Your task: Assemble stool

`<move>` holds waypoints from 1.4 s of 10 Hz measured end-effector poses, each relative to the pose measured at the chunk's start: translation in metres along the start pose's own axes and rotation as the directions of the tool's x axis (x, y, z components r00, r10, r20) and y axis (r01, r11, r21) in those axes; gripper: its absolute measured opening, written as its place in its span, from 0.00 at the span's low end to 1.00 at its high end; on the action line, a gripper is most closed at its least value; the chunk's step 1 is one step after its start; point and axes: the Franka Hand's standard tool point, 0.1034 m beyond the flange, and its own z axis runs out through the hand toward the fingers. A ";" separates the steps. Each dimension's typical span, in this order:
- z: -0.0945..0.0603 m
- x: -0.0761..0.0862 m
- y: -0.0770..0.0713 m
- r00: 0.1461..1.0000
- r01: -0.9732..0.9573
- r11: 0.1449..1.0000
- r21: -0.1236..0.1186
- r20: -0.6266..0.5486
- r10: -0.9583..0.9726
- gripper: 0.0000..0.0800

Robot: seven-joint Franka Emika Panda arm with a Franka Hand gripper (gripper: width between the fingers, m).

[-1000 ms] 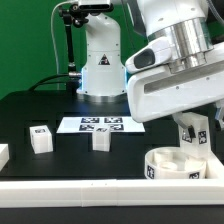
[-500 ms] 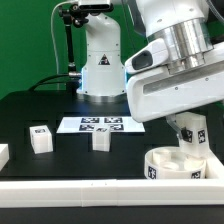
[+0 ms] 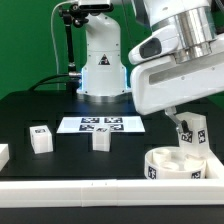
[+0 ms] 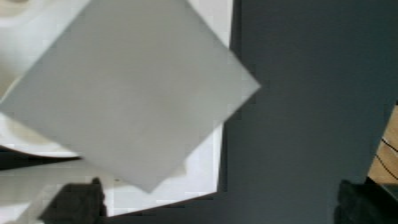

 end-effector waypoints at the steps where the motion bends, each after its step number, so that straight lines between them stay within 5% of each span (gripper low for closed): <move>1: 0.000 0.000 0.000 1.000 0.006 1.000 0.000 0.000 -0.006 0.81; 5: 0.000 -0.008 -0.014 0.917 0.397 0.916 -0.054 0.004 -0.398 0.81; 10: 0.000 -0.009 -0.016 0.900 0.435 0.899 -0.043 0.032 -0.434 0.81; 14: -0.003 -0.021 -0.009 0.843 0.519 0.854 -0.035 0.190 -0.504 0.81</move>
Offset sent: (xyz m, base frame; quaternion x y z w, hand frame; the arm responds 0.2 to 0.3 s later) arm -0.0142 -0.0090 0.0021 -0.1336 0.0269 -0.2990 0.9445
